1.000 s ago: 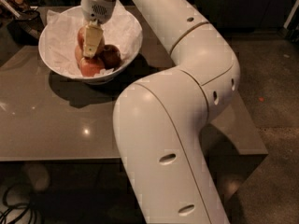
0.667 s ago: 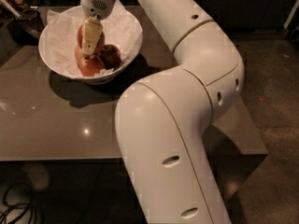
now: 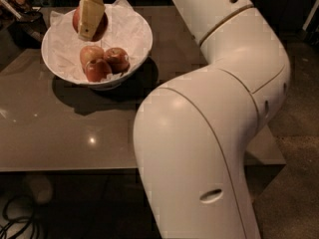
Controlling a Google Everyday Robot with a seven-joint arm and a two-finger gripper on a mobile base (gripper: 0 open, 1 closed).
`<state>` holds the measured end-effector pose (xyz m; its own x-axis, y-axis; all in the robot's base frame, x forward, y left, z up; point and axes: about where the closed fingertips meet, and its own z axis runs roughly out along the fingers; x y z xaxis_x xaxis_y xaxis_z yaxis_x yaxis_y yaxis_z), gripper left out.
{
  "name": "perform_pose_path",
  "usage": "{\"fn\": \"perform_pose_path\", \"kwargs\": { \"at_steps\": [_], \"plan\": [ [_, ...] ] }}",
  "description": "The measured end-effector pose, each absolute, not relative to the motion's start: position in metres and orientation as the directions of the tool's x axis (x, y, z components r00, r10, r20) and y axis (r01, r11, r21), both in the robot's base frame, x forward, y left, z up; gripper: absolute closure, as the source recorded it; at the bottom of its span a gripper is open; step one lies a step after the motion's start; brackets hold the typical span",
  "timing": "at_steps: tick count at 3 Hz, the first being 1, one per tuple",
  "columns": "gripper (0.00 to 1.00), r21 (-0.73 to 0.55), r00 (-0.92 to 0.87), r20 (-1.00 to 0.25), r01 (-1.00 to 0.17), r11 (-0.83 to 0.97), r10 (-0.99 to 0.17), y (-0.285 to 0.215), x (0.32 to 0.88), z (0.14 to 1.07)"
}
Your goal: Pick apple from white bowl
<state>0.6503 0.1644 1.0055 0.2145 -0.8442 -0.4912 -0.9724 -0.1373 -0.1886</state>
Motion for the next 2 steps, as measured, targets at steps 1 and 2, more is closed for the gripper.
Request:
{"fn": "perform_pose_path", "kwargs": {
  "at_steps": [1,2],
  "plan": [
    [1.0,-0.218,0.254,-0.516,-0.963,-0.161,-0.818,0.1664,0.6284,1.0349],
    [1.0,-0.234,0.256,-0.527,-0.96,-0.151,-0.811,0.1718,0.6326,1.0366]
  ]
}}
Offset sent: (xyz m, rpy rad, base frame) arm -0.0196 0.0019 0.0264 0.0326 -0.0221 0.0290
